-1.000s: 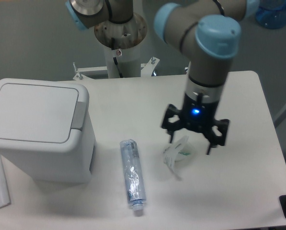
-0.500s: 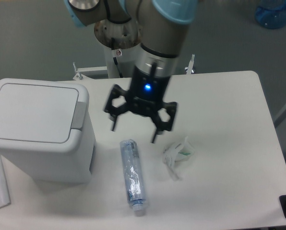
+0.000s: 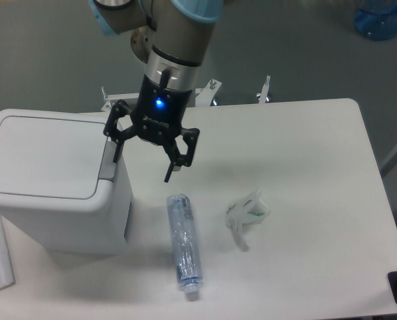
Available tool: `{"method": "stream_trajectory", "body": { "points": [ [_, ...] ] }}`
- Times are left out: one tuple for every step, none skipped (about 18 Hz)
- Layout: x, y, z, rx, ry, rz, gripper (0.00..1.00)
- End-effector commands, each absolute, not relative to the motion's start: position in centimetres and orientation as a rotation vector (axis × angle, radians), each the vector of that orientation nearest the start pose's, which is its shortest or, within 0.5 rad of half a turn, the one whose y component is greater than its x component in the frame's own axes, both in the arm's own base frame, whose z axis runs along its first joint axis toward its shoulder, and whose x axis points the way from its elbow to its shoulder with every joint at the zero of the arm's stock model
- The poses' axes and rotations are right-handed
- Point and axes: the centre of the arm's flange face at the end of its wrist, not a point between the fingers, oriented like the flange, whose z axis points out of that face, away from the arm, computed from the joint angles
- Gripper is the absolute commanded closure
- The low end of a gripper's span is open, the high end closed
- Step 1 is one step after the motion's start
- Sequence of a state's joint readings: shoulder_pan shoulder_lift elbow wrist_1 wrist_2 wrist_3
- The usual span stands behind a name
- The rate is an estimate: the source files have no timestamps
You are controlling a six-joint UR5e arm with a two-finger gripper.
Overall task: Open the trash can
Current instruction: 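Press down on the lid's push tab with the gripper fingers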
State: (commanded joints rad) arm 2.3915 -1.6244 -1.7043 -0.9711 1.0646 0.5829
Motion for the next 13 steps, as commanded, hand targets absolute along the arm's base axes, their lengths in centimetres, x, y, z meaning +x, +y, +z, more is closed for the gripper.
{"method": "stream_trajectory", "body": {
  "points": [
    [-26.83,49.82,47.48,-2.498,-0.158,-0.150,0.00],
    [-26.90,49.89,47.57,-2.493,-0.155,-0.143,0.00],
    [-26.93,49.92,47.77,-2.489,-0.155,-0.139,0.00],
    [-27.00,49.98,47.86,-2.487,-0.154,-0.136,0.00],
    [-27.02,50.00,48.02,-2.485,-0.152,-0.133,0.00],
    [-27.10,49.96,48.02,-2.485,-0.154,-0.133,0.00],
    [-27.06,50.01,47.86,-2.488,-0.154,-0.134,0.00],
    [-27.05,50.00,47.78,-2.489,-0.155,-0.136,0.00],
    [-27.03,49.99,47.70,-2.490,-0.157,-0.138,0.00],
    [-27.02,49.98,47.62,-2.491,-0.160,-0.140,0.00],
    [-27.01,49.97,47.54,-2.491,-0.164,-0.142,0.00],
    [-26.95,49.91,47.47,-2.492,-0.165,-0.144,0.00],
    [-26.91,49.90,47.32,-2.493,-0.165,-0.148,0.00]
  ]
}}
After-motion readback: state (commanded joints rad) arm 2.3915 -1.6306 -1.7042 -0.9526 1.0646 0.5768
